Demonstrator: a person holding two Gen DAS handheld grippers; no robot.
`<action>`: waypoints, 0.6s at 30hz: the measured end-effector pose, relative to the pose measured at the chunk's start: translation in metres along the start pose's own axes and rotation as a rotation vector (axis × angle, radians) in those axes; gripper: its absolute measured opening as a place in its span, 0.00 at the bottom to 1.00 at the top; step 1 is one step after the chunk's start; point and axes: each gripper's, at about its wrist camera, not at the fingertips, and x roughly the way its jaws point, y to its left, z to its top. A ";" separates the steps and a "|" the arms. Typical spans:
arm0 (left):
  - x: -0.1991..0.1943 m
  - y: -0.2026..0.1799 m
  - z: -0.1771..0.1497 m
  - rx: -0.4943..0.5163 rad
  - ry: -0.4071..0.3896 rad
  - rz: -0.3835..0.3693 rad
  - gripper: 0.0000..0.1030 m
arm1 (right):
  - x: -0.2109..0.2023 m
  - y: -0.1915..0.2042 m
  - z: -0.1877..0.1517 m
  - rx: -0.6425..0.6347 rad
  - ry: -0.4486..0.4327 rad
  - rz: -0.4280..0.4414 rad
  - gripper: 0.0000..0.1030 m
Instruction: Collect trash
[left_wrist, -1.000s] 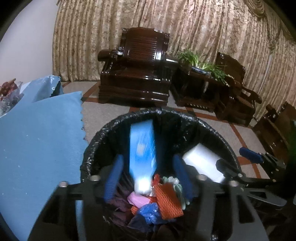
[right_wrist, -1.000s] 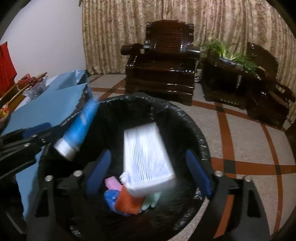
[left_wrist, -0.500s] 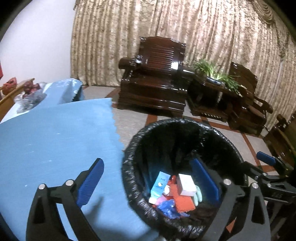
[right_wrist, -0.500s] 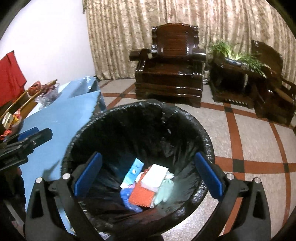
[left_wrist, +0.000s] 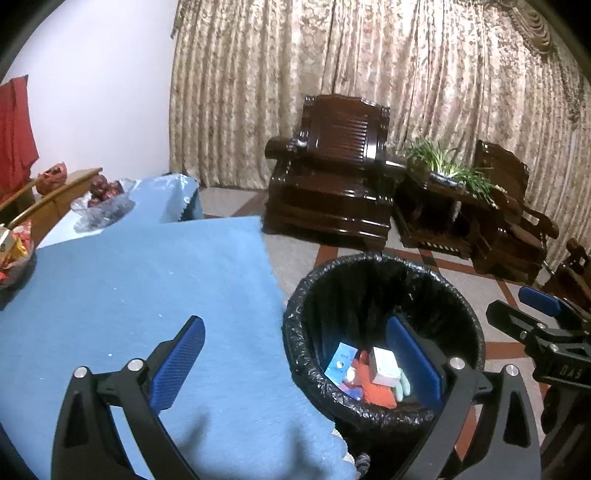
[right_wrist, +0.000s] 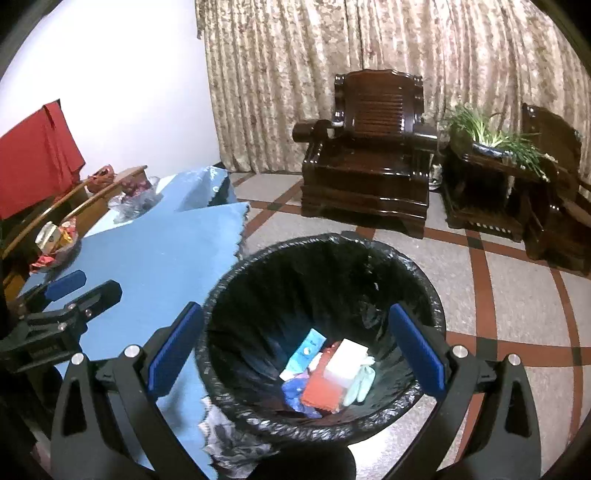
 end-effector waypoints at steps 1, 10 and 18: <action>-0.003 0.000 0.001 0.000 -0.004 0.002 0.94 | -0.004 0.001 0.001 0.003 -0.005 0.004 0.95; -0.032 -0.003 0.006 0.008 -0.056 0.019 0.94 | -0.028 0.014 0.007 -0.021 -0.029 0.012 0.95; -0.045 -0.007 0.008 0.013 -0.085 0.027 0.94 | -0.038 0.022 0.010 -0.043 -0.041 0.016 0.95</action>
